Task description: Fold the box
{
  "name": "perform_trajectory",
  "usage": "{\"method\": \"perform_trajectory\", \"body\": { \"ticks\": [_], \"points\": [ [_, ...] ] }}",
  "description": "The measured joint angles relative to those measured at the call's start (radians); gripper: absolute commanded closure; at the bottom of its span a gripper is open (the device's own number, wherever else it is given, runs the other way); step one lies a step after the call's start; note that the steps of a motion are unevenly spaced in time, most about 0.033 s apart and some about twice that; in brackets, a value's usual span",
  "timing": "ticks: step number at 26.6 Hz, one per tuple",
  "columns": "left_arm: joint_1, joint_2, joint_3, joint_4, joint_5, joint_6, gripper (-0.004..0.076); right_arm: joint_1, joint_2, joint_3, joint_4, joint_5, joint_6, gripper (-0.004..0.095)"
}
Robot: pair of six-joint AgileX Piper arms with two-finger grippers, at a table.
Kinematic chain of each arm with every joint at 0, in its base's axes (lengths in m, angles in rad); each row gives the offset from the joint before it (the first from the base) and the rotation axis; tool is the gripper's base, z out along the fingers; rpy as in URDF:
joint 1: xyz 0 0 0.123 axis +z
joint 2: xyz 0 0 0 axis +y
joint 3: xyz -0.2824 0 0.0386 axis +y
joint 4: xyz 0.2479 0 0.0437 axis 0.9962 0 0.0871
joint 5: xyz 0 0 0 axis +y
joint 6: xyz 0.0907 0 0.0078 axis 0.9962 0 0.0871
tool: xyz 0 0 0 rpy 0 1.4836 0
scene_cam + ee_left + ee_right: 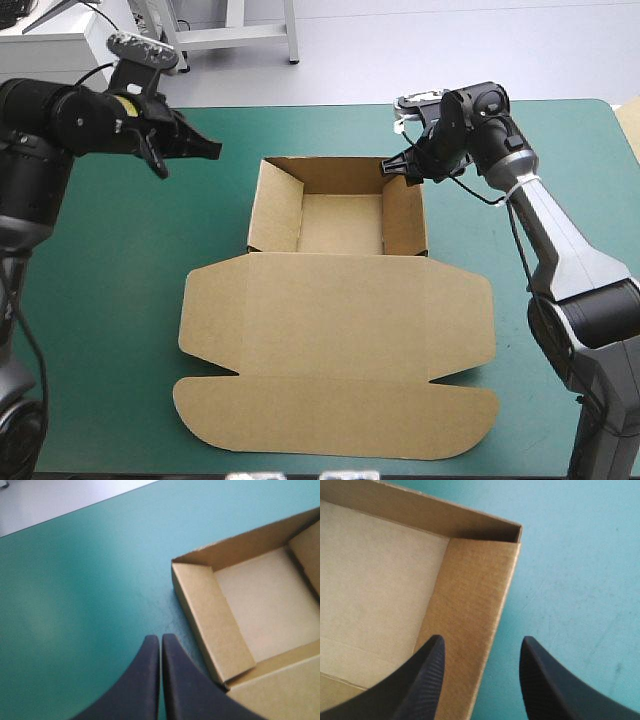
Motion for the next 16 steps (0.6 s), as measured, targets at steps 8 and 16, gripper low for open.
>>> {"method": "perform_trajectory", "body": {
  "ticks": [8, 16],
  "points": [
    [0.0, -0.292, 0.443, 0.022, -0.003, 0.033, 0.0731, 0.0, 0.01, 0.129, -0.007, -0.002, -0.003, 0.0503],
    [0.0, -0.667, 0.892, 0.019, -0.067, 0.058, 0.0731, 0.0, 0.095, 0.14, 0.05, -0.012, -0.027, 0.0767]
  ]
}}
